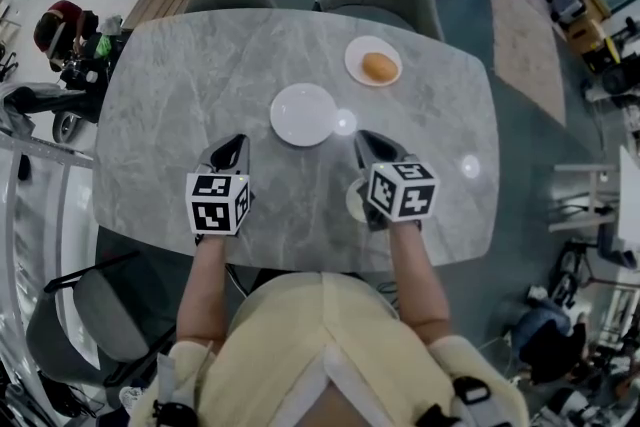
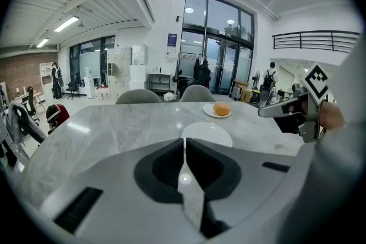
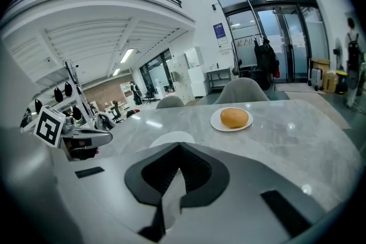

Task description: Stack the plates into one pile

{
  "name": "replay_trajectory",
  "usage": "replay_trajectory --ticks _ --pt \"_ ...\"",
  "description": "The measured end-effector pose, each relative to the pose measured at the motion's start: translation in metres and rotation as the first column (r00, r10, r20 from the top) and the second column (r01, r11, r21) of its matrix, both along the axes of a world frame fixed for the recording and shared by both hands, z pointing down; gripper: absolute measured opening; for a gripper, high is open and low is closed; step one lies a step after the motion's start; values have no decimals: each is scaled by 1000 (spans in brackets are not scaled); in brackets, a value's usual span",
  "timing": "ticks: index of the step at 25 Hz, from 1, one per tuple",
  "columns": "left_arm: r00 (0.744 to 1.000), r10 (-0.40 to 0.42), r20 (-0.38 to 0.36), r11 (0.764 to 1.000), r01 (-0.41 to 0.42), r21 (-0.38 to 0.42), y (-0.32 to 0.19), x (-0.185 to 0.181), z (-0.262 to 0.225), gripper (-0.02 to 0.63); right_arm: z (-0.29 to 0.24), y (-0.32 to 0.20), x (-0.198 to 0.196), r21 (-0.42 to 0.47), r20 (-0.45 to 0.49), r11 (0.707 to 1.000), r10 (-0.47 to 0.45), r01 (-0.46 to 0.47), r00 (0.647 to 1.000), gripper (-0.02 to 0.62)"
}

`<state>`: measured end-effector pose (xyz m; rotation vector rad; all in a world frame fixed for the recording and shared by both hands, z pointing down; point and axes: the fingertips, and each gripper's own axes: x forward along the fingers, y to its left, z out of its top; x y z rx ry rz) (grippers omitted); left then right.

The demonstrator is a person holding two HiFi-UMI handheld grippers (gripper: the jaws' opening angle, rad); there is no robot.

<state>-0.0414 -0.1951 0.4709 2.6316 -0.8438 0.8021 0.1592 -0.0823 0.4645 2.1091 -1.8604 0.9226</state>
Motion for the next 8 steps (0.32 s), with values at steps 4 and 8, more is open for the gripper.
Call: replay_trajectory --ticks 4,8 --pt "1000 4 -4 1000 -4 -3 1 1 2 15 -1 -3 -2 9 3 1000 -6 6 1000 3" --pt "1000 14 -1 1000 -14 -1 3 3 6 15 3 -5 -5 9 7 1000 -12 12 1000 3"
